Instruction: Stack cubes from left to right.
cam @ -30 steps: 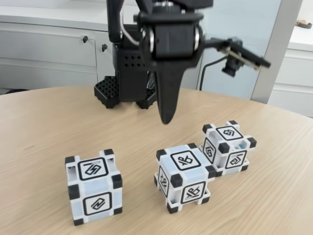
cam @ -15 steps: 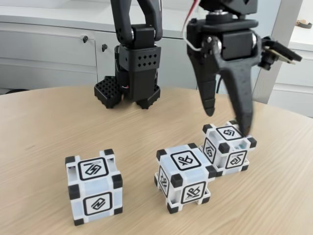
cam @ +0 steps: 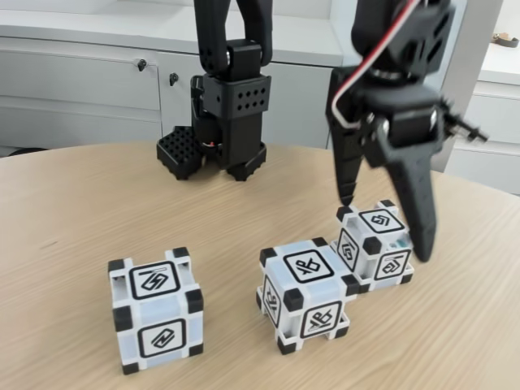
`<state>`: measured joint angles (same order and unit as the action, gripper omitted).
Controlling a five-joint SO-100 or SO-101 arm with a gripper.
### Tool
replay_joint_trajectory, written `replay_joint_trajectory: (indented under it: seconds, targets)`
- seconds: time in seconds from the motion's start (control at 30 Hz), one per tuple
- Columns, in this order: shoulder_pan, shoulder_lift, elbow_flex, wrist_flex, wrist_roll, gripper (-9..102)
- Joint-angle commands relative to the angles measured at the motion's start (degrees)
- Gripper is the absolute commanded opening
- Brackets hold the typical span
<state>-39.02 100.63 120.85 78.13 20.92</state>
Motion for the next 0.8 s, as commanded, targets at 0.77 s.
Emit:
replay_joint_trajectory:
  seconds: [0.77]
  targets:
    - [0.70, 7.91, -2.64, -0.18, -4.92, 0]
